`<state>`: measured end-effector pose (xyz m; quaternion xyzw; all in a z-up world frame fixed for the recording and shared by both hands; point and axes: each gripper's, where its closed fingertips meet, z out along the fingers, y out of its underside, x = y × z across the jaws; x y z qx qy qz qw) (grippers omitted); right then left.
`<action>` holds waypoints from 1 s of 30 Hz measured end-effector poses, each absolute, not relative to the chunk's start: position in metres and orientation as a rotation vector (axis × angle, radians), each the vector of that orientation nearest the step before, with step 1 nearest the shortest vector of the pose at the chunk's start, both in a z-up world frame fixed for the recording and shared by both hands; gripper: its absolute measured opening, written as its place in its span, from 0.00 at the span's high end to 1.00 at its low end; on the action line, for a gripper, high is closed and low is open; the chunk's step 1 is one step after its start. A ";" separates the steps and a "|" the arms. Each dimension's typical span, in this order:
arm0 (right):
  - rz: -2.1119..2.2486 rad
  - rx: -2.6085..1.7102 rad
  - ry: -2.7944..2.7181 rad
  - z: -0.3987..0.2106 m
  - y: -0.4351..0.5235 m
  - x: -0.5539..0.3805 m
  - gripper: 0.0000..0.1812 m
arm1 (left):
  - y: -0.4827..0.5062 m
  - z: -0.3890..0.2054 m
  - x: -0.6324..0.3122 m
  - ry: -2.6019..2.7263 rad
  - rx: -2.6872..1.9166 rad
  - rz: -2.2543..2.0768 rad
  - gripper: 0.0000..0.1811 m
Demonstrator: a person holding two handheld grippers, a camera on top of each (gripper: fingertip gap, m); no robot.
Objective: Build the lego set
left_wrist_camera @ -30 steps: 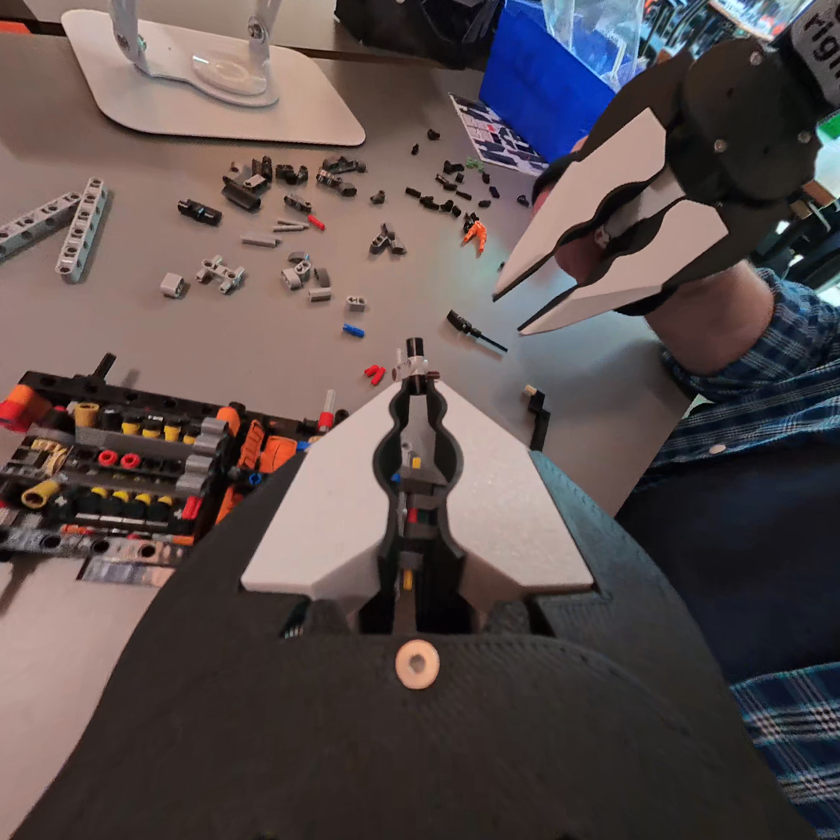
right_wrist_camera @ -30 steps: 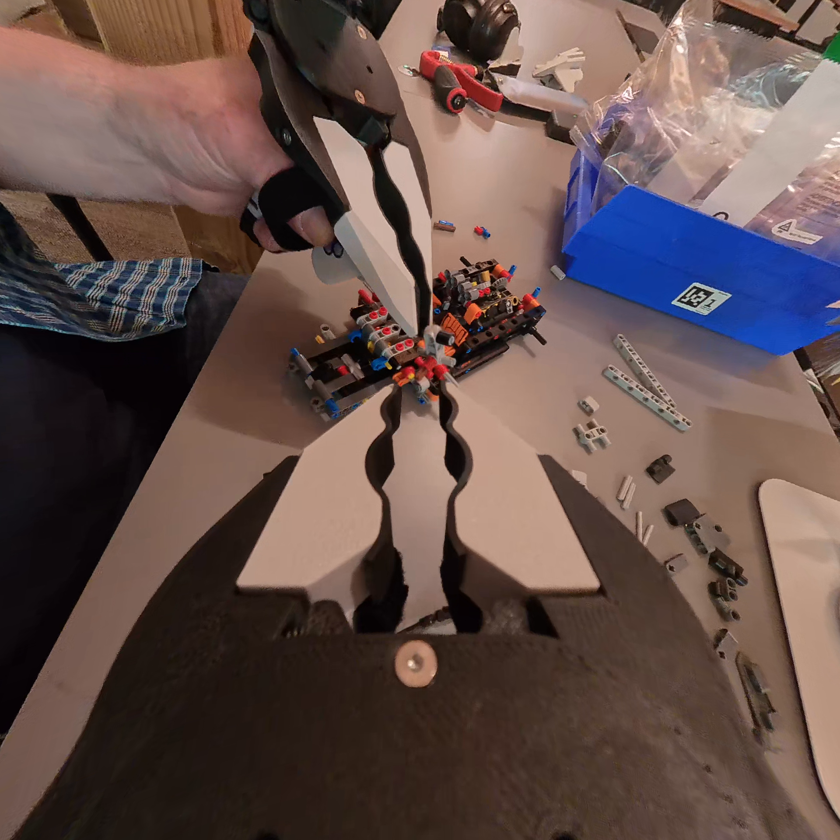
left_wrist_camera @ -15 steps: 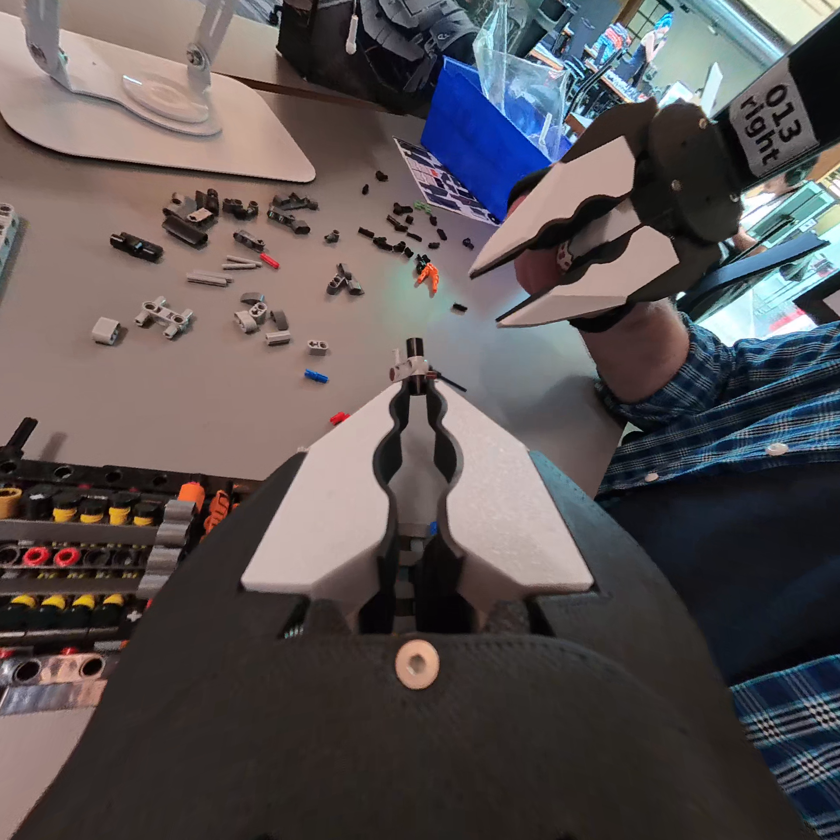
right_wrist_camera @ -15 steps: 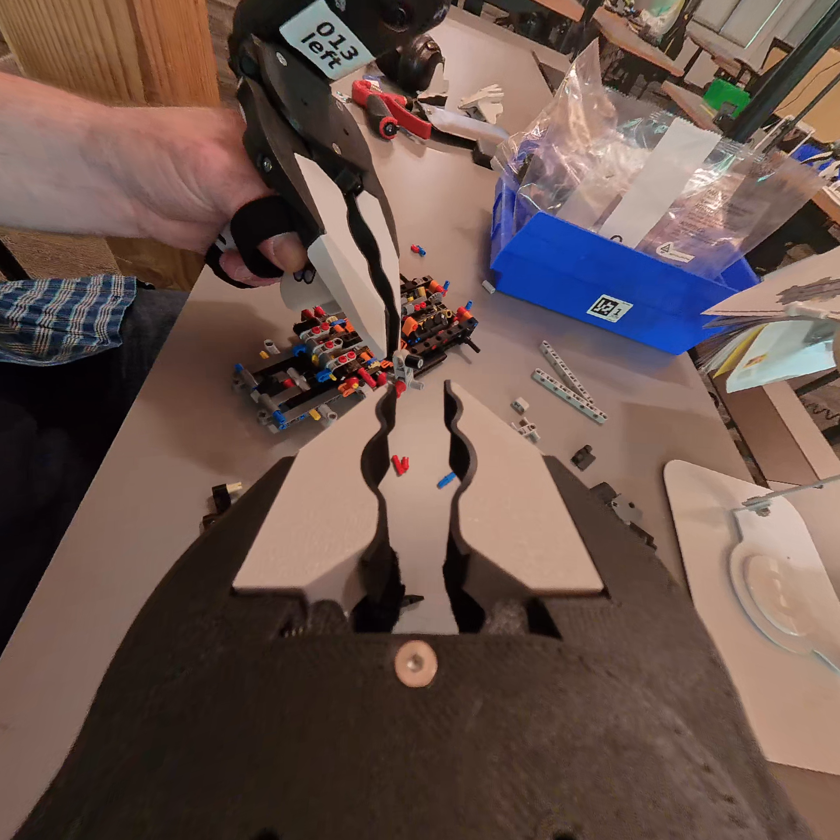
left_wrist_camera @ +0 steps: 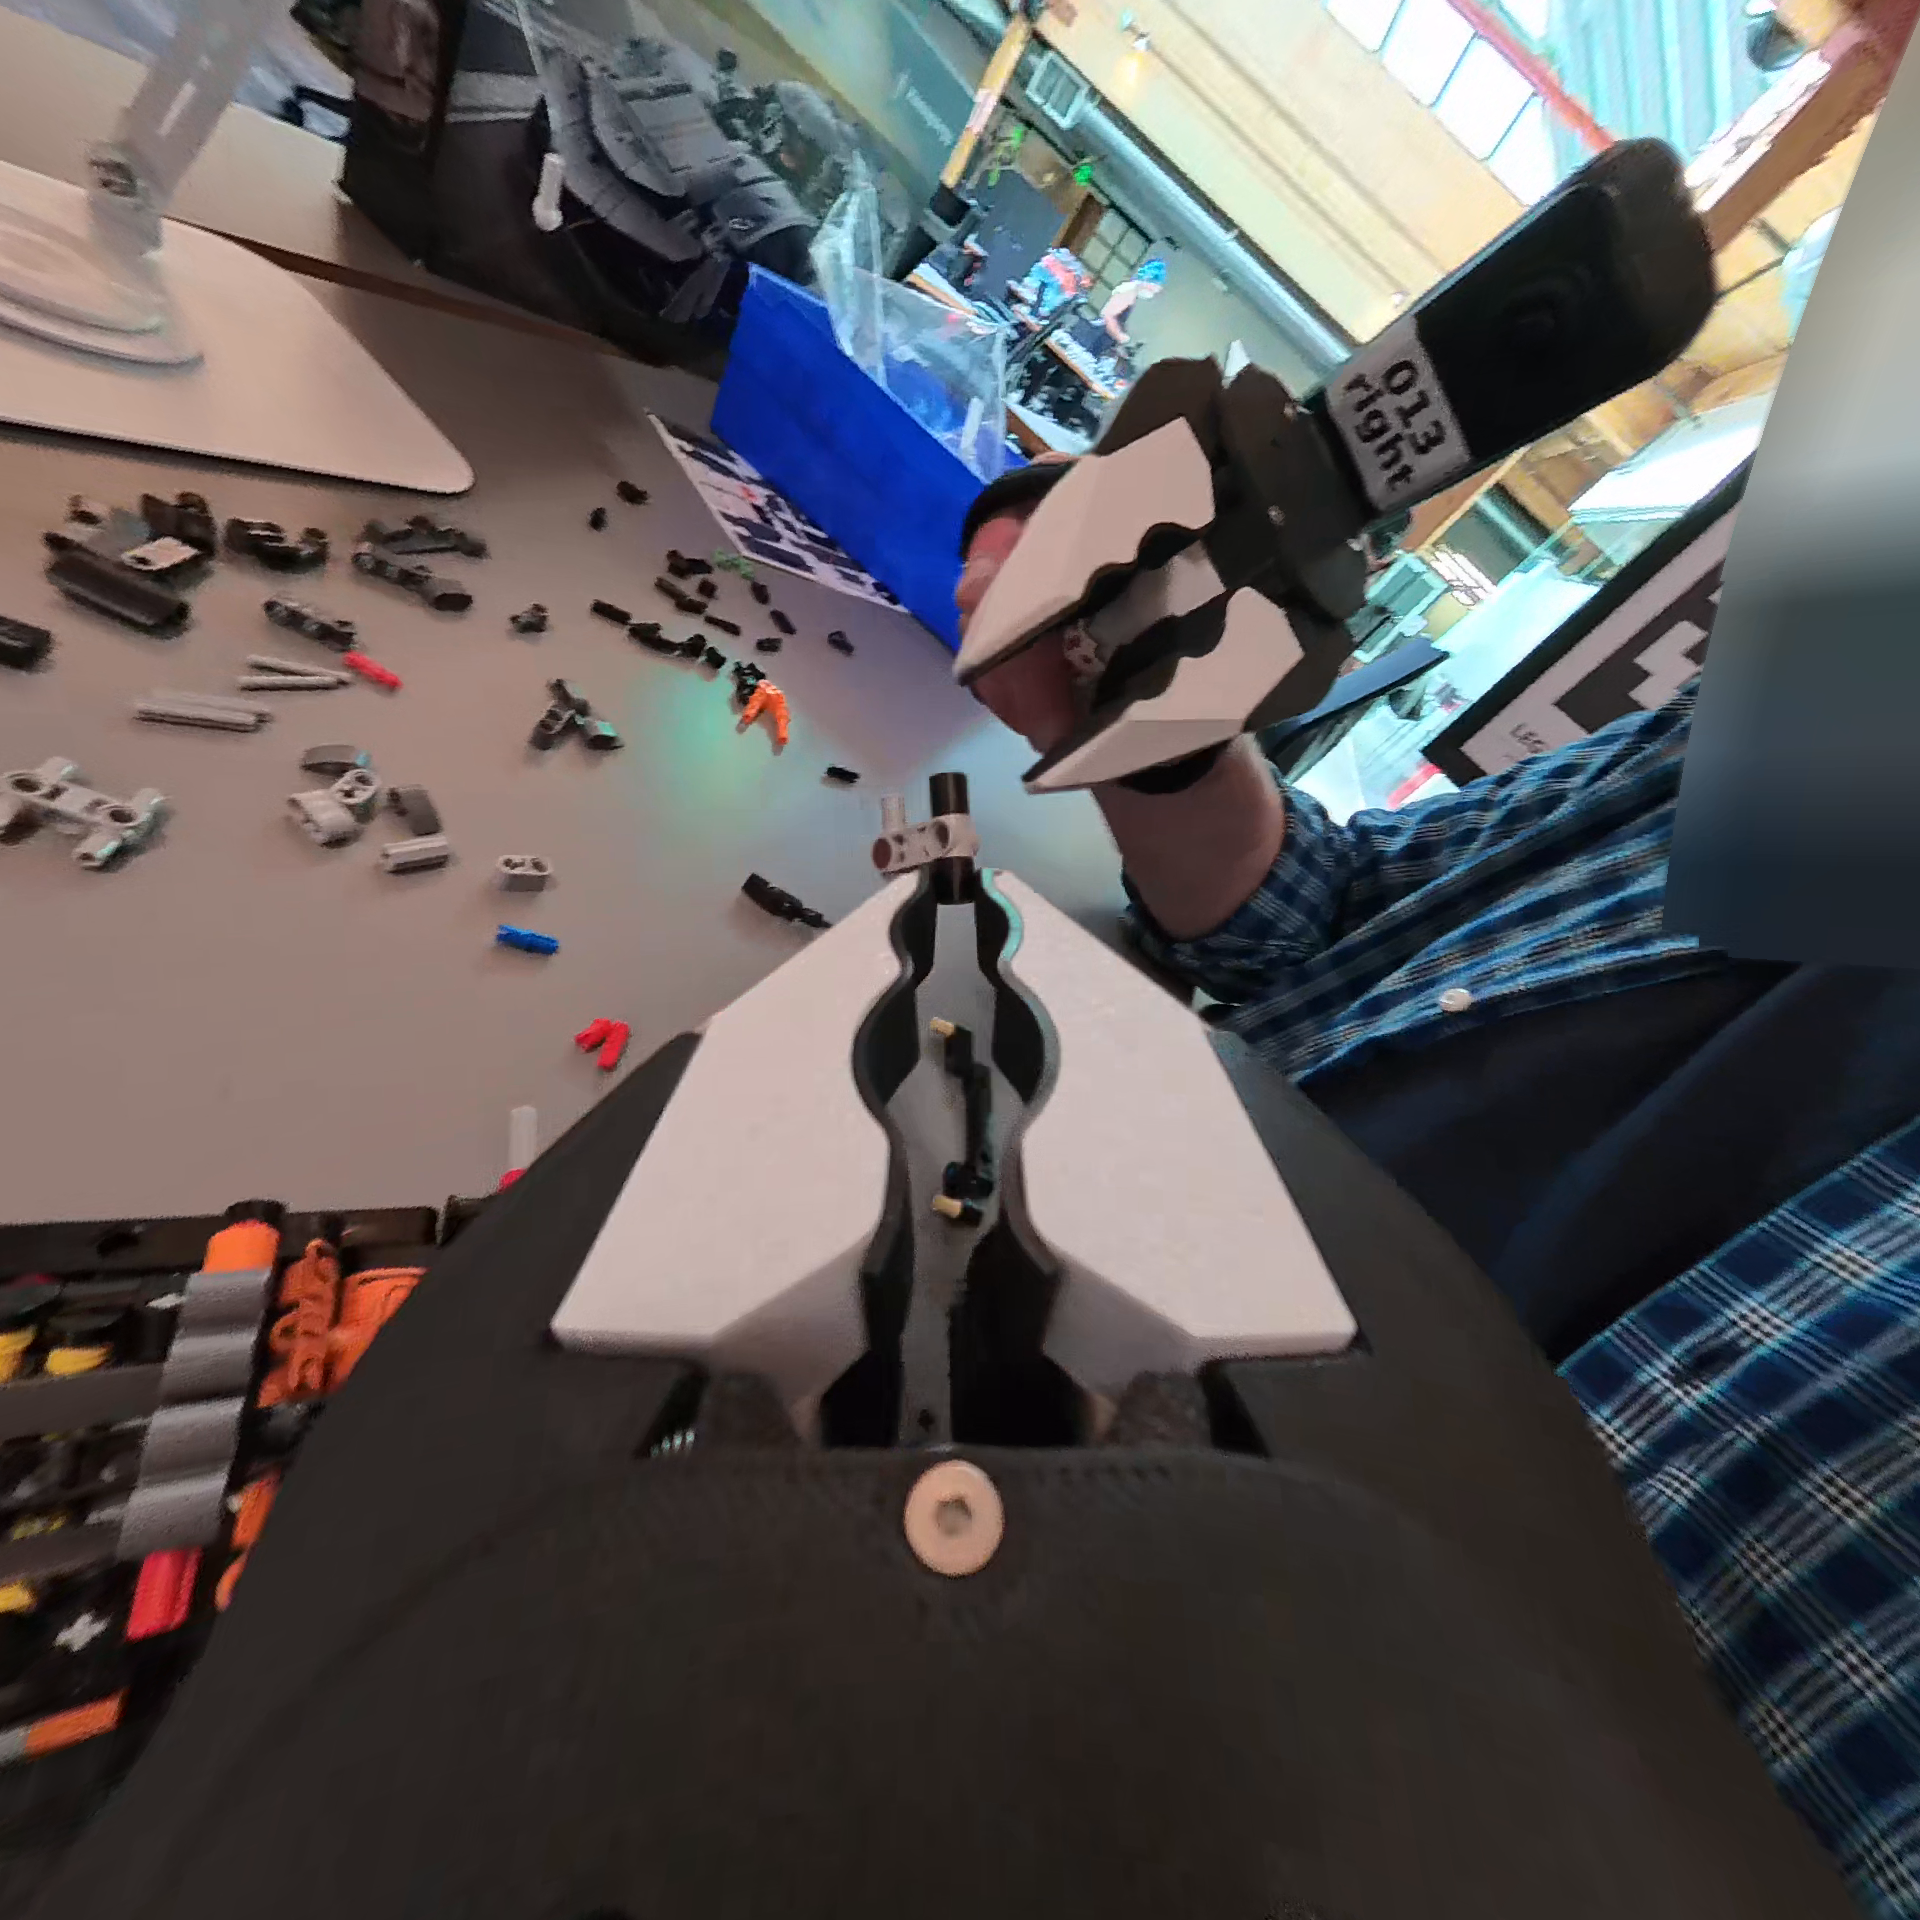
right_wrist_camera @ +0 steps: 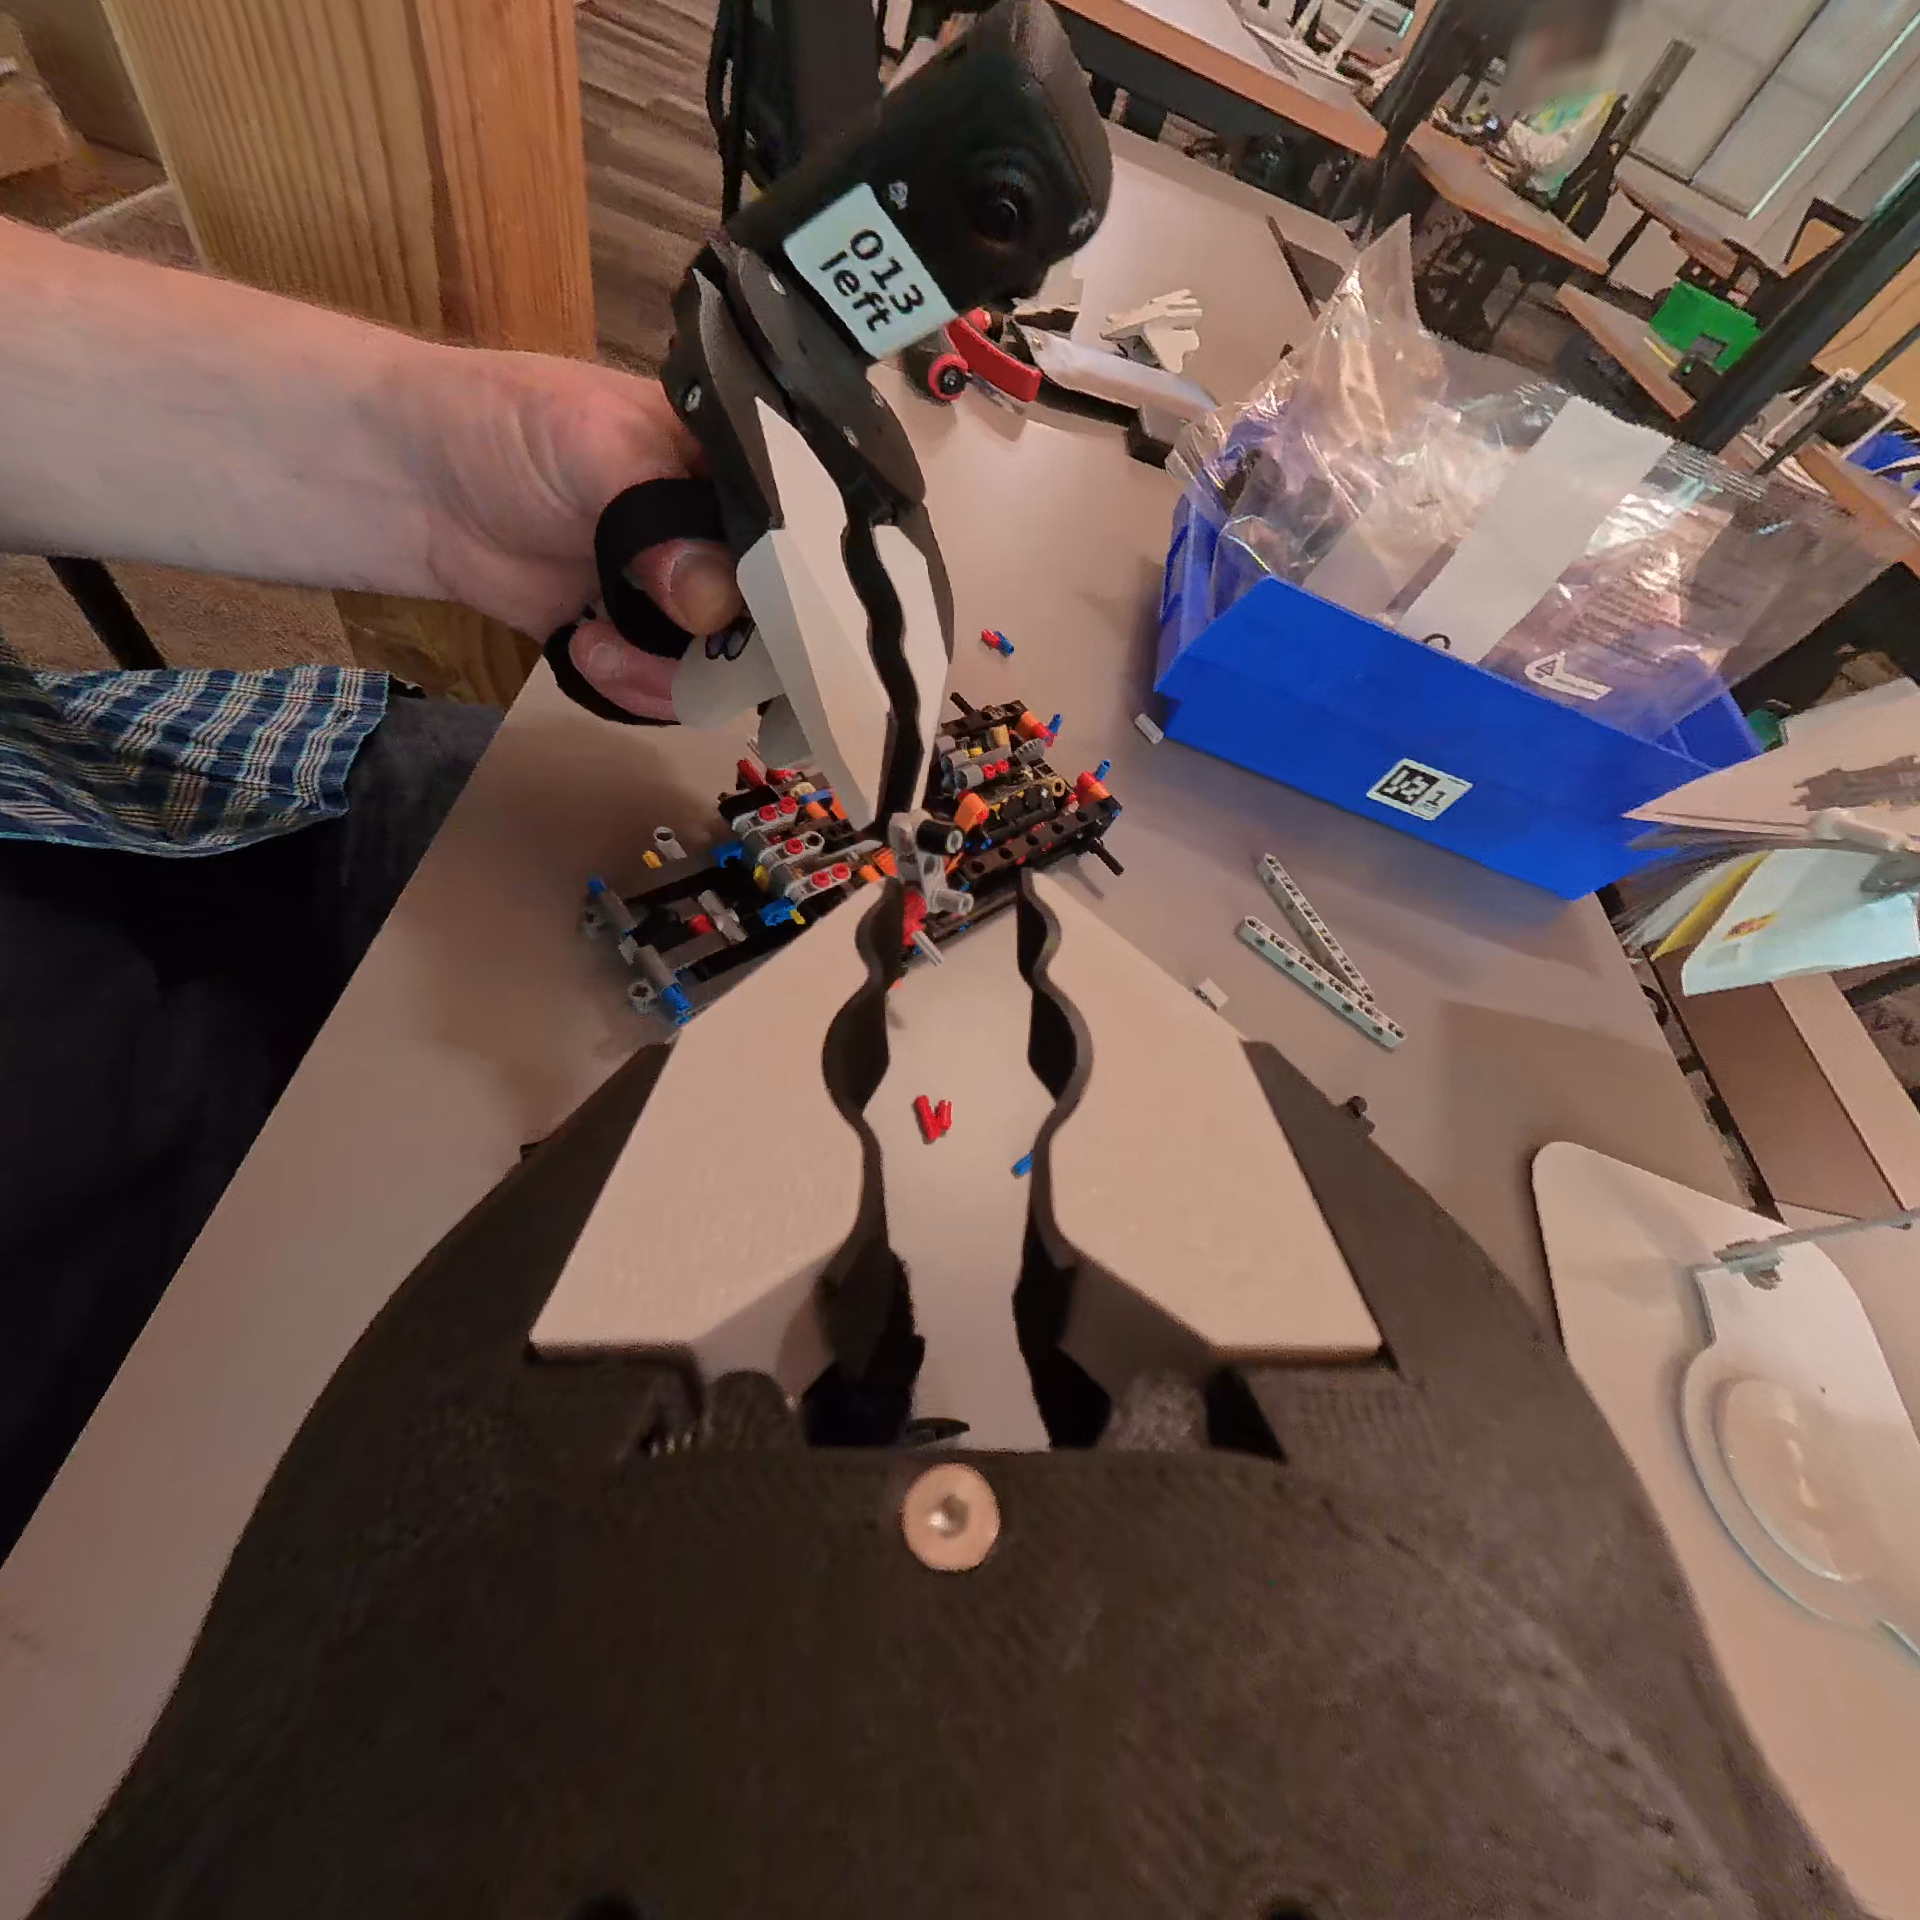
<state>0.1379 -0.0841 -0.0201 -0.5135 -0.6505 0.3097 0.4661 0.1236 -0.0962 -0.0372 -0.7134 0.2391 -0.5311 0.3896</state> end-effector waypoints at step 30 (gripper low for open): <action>1.463 -1.359 -1.590 -0.023 -0.106 0.138 0.99 | -0.118 -0.019 0.136 0.774 -1.646 -1.539 0.96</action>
